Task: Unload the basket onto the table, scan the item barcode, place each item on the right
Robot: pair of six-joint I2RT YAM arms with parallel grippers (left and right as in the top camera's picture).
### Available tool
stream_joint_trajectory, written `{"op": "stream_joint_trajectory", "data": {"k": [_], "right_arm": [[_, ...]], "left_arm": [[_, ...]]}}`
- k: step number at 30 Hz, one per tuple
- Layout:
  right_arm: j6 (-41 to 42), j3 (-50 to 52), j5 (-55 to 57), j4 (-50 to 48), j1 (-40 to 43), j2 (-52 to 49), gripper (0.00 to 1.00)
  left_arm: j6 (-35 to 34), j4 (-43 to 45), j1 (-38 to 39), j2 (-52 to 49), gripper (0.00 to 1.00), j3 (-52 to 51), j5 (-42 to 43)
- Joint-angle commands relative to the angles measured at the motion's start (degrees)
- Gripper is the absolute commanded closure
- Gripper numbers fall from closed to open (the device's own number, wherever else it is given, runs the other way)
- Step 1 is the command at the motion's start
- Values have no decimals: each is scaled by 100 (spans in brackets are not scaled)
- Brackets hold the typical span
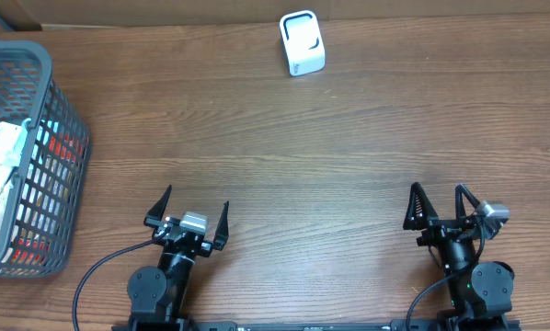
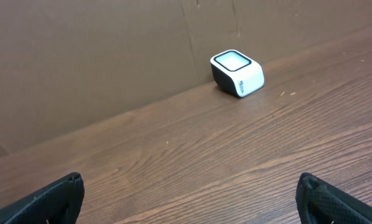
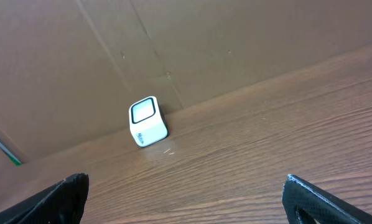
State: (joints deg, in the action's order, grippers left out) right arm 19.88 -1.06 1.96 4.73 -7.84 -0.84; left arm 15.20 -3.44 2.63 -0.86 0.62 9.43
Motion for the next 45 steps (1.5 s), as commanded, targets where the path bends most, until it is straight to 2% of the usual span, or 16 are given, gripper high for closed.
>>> {"op": "stream_joint_trajectory", "data": {"k": [1, 45], "right_arm": [[-22, 59, 72, -22, 42, 68, 0], [-22, 59, 90, -24, 42, 68, 0]], "left_arm": [[68, 4, 35, 61, 0, -35, 50], [70, 2, 35, 61, 0, -35, -39]]}}
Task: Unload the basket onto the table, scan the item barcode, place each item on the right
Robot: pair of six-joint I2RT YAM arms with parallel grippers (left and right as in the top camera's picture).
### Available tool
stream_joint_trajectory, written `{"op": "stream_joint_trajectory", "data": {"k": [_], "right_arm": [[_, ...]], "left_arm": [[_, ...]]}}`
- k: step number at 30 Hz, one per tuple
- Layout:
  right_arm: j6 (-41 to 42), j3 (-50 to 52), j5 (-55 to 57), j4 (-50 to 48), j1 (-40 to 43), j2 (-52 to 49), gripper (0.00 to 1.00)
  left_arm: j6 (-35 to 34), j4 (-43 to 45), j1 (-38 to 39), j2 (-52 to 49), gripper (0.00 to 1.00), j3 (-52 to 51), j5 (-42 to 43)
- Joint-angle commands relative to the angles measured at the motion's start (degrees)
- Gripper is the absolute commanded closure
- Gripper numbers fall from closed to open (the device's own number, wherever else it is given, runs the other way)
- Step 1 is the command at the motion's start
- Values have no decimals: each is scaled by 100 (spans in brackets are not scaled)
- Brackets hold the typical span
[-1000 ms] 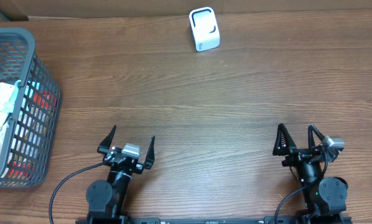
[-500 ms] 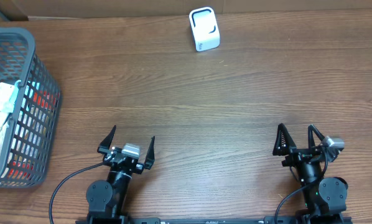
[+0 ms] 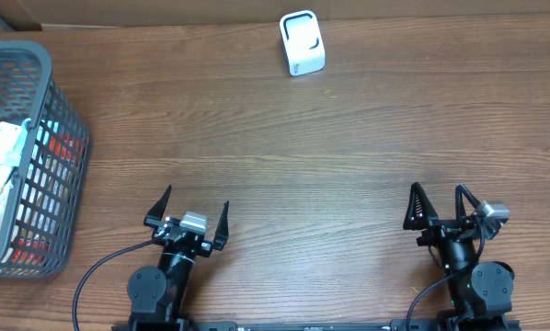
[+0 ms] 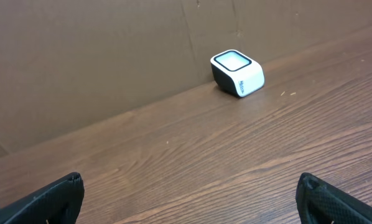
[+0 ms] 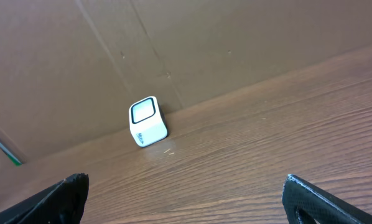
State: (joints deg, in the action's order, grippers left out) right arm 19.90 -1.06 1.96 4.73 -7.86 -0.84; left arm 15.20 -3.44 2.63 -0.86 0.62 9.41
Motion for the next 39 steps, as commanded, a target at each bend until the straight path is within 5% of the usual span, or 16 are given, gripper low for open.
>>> {"op": "stream_joint_trajectory", "data": {"k": [1, 10, 22, 29, 39], "right_arm": [[-24, 59, 83, -24, 44, 68, 0], [-24, 37, -380, -74, 44, 68, 0], [-31, -1185, -684, 586, 44, -177, 0], [-50, -2422, -796, 1185, 44, -1303, 0], [-90, -4146, -1591, 2413, 44, -3368, 0]], "left_arm": [[70, 0, 35, 61, 0, -35, -52], [-1134, 116, 28, 59, 0, 11, 175], [-1266, -420, 28, -874, 0, 1727, -81], [-1241, -1340, 28, -2743, 0, 3945, -76], [-791, -5366, 28, -6557, 0, 9569, -35]]}}
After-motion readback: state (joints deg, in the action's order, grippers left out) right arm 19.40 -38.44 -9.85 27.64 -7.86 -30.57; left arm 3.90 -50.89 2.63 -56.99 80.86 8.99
